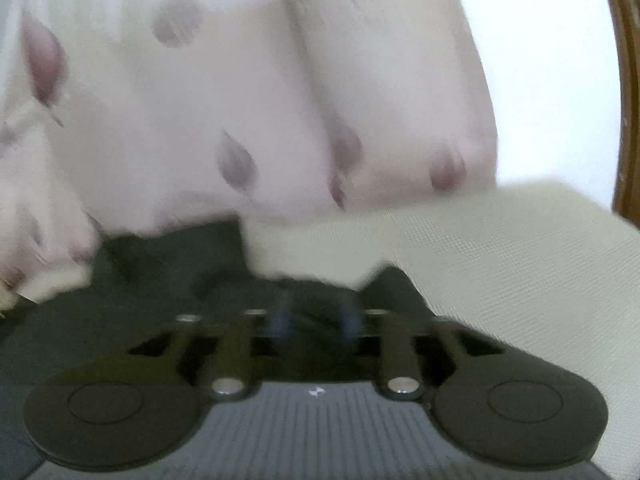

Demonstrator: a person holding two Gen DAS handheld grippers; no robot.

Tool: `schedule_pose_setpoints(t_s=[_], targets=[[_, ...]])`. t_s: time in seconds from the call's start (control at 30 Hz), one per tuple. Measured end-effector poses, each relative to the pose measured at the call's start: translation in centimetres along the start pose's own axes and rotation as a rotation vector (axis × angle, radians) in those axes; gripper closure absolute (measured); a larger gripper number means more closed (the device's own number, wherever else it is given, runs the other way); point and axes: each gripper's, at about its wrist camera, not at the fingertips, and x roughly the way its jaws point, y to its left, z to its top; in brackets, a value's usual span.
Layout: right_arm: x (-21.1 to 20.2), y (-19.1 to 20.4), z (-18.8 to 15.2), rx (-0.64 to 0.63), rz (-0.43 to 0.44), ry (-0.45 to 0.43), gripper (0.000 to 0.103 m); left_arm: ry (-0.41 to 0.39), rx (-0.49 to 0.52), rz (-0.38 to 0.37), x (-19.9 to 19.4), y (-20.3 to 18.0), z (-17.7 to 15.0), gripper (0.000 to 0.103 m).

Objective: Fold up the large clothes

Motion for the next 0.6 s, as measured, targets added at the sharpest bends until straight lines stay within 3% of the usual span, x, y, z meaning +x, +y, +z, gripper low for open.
schedule_pose_setpoints(t_s=[0.03, 0.07, 0.3, 0.6], targets=[[-1.4, 0.6, -0.1, -0.001, 0.020, -0.033, 0.029, -0.004, 0.046, 0.009, -0.6, -0.6, 0.2, 0.000], [-2.7, 1.2, -0.4, -0.003, 0.043, -0.063, 0.027, -0.001, 0.080, 0.007, -1.1, -1.1, 0.3, 0.000], [-9.2, 4.5, -4.4, -0.016, 0.184, -0.100, 0.026, -0.009, 0.138, 0.004, -4.1, -2.3, 0.5, 0.000], [-11.8, 7.9, -8.4, -0.098, 0.242, 0.007, 0.026, 0.002, 0.216, 0.065, -5.3, -2.3, 0.7, 0.000]])
